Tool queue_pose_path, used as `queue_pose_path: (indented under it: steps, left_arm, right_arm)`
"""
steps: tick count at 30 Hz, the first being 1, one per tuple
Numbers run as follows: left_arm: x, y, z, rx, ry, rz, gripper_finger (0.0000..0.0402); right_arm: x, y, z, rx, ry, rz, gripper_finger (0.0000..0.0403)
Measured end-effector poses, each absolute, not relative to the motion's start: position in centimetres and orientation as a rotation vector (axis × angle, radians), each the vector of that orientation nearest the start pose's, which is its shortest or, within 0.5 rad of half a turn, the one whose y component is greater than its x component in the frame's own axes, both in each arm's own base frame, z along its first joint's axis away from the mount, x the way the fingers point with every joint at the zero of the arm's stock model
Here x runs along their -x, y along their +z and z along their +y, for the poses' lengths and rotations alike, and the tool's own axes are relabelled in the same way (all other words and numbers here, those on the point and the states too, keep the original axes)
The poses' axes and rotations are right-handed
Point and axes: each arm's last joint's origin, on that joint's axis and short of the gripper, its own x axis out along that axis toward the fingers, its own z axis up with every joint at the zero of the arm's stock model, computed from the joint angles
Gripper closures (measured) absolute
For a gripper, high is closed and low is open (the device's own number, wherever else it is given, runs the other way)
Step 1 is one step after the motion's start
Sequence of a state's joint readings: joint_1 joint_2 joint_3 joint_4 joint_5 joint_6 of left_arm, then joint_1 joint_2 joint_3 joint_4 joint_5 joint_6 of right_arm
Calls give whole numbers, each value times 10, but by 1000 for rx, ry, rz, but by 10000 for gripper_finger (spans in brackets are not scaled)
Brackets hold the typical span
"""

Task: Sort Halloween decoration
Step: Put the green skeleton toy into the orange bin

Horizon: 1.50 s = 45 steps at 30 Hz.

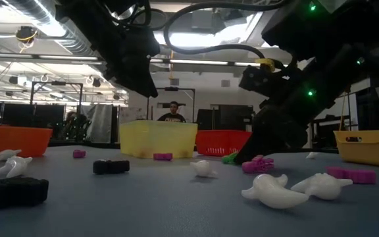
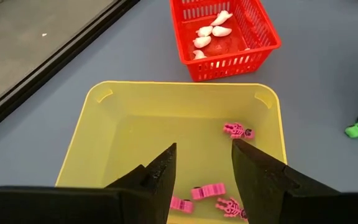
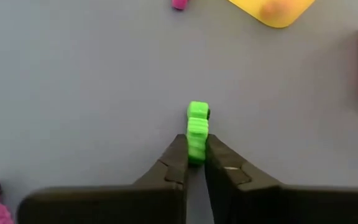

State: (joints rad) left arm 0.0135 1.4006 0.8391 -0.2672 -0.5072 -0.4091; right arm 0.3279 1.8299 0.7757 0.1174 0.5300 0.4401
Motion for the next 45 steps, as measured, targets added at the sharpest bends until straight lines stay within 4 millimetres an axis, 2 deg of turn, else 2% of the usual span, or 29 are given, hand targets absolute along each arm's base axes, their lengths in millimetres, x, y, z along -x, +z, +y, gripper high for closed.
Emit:
queue_pose_path:
  steps: [5, 13, 18, 24, 28, 34, 45]
  left_arm:
    - [-280, 218, 13, 122, 578, 688, 263]
    - [-292, 228, -16, 78, 239, 595, 263]
    - [-291, 230, -43, 46, 26, 586, 263]
    - [-286, 230, -71, -24, -85, 587, 263]
    - [-283, 230, -81, -81, -115, 582, 263]
    - [-280, 230, -89, -120, -52, 569, 263]
    - [-280, 231, -90, -124, -9, 565, 263]
  right_arm:
    - [-304, 101, 88, -19, -365, 787, 380]
    - [-307, 106, 89, 8, -323, 781, 365]
    - [-325, 124, 96, 43, -234, 733, 371]
    - [-347, 153, 105, 113, -131, 656, 368]
    - [-359, 171, 110, 180, -93, 603, 368]
    - [-371, 193, 115, 210, -29, 541, 368]
    - [-382, 216, 119, 229, -4, 479, 368]
